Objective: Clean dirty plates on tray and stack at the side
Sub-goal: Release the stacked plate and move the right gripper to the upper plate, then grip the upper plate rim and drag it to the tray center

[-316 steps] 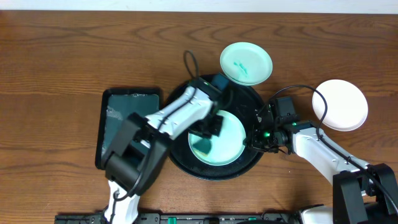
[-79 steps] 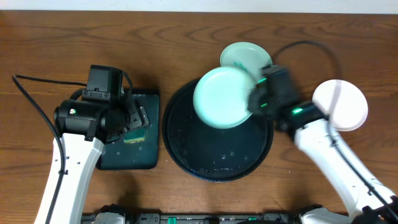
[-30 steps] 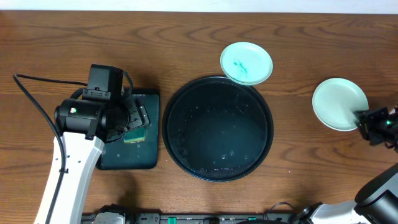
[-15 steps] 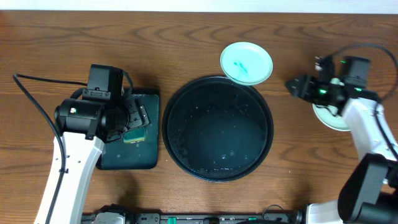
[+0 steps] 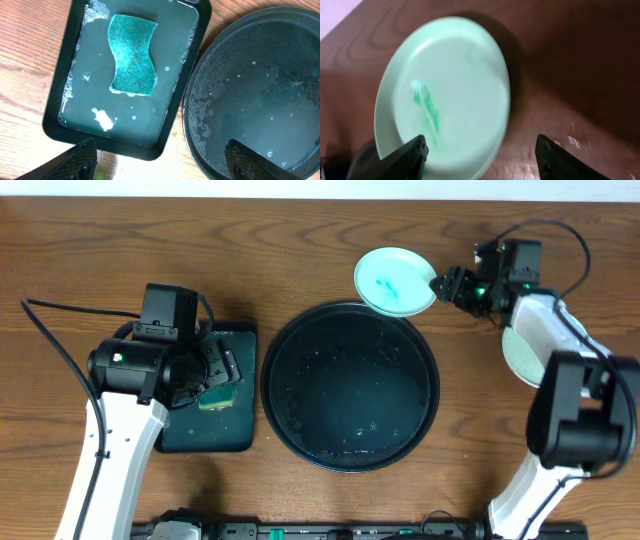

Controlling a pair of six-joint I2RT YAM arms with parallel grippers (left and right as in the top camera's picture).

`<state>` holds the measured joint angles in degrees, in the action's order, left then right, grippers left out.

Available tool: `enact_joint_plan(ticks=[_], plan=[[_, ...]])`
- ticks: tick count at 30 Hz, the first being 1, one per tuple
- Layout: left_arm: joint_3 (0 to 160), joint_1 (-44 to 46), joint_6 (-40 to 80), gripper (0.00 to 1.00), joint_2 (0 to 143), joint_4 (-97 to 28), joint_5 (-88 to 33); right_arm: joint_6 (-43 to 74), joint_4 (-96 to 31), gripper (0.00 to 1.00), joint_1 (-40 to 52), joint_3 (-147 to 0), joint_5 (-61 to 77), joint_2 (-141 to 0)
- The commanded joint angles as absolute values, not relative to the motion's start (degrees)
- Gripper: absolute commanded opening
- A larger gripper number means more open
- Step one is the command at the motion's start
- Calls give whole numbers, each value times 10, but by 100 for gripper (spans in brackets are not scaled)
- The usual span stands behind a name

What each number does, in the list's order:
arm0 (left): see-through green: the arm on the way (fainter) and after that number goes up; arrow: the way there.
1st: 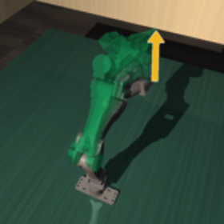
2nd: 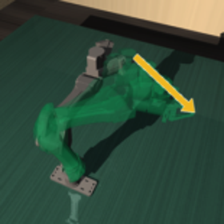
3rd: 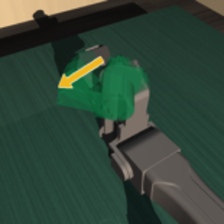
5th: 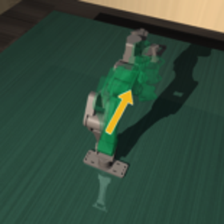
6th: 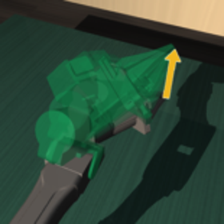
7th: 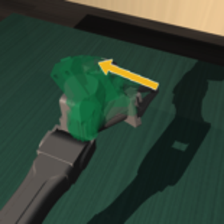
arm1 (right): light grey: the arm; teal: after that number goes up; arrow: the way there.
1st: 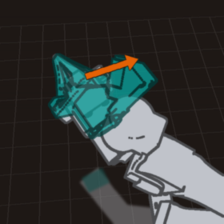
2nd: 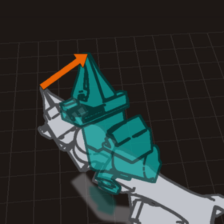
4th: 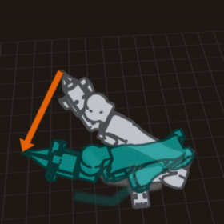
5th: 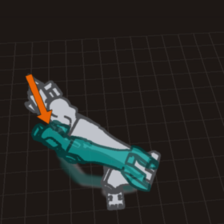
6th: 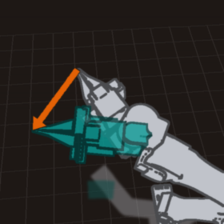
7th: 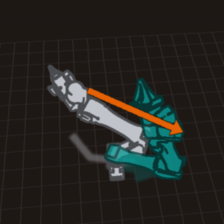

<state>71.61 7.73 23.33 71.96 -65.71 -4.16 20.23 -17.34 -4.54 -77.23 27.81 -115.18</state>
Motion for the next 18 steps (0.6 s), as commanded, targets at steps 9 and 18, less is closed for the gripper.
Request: enact_joint_plan(ticks=[9,18], plan=[[716,79,232,82,724,-660,-39,346,-194,66,-36,-880,224,-1231],[716,79,232,82,724,-660,-39,373,-219,64,-23,-880,179,-1241]])
